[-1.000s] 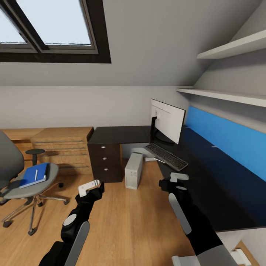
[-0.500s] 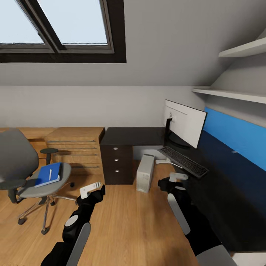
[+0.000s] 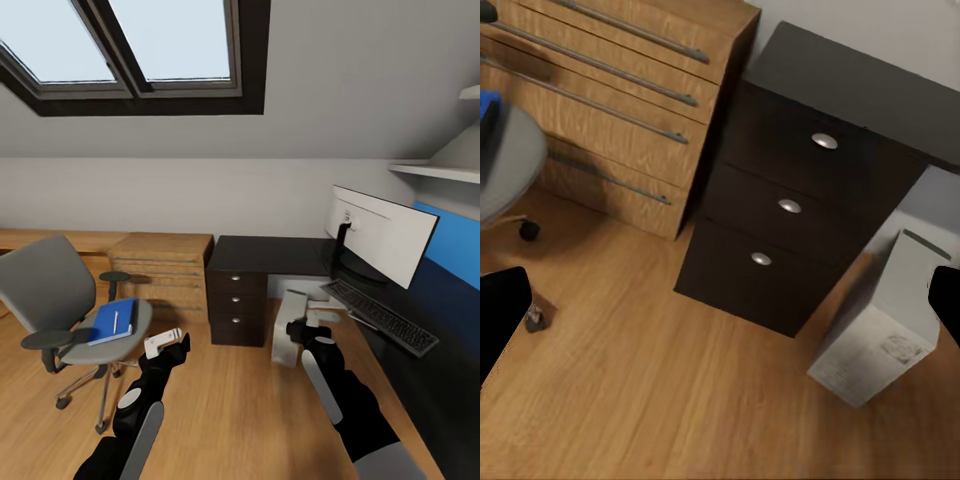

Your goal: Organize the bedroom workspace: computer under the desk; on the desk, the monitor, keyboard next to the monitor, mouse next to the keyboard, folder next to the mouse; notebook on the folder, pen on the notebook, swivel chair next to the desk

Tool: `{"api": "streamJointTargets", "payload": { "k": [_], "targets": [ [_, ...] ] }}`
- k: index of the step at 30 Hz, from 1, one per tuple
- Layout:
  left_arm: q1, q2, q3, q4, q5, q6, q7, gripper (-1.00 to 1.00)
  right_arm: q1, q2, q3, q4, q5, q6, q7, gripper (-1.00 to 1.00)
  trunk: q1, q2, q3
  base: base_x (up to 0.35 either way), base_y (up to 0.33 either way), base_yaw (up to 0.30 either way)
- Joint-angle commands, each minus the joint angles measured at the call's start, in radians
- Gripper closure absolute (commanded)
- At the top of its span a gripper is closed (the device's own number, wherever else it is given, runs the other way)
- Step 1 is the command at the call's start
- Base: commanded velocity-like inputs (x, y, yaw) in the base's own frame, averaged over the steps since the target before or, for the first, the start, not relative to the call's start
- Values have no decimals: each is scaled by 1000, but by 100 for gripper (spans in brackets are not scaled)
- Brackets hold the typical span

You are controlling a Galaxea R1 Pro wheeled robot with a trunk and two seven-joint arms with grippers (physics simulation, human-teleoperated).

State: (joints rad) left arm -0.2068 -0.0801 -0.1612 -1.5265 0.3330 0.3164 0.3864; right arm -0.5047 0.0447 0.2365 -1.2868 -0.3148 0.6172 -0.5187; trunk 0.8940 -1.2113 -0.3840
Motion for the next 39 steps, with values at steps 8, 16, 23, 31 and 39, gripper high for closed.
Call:
{"api": "streamJointTargets", "payload": {
  "k": [8, 16, 23, 31, 39],
  "targets": [
    [-1, 0, -1, -2, 9, 2, 8, -100, -1, 0, 3, -2, -7, 1, -10, 100, 1, -1, 10, 305, 138, 15],
    [0, 0, -1, -2, 8, 0, 8, -100, -1, -2, 1, -2, -6, 1, -10, 100, 1, -1, 11, 316, 97, 4],
    [-1, 0, -1, -3, 8, 0, 8, -100, -1, -4, 1, -3, -6, 1, -11, 100, 1, -1, 11, 322, 9, 0],
    [0, 0, -1, -3, 8, 0, 8, -100, -1, -5, 1, -4, -6, 2, -10, 100, 1, -1, 11, 323, 1, 0],
    [-1, 0, -3, -3, 8, 0, 8, -100, -1, -5, 1, -5, -6, 2, -10, 100, 1, -1, 11, 326, 0, 0]
  ]
}}
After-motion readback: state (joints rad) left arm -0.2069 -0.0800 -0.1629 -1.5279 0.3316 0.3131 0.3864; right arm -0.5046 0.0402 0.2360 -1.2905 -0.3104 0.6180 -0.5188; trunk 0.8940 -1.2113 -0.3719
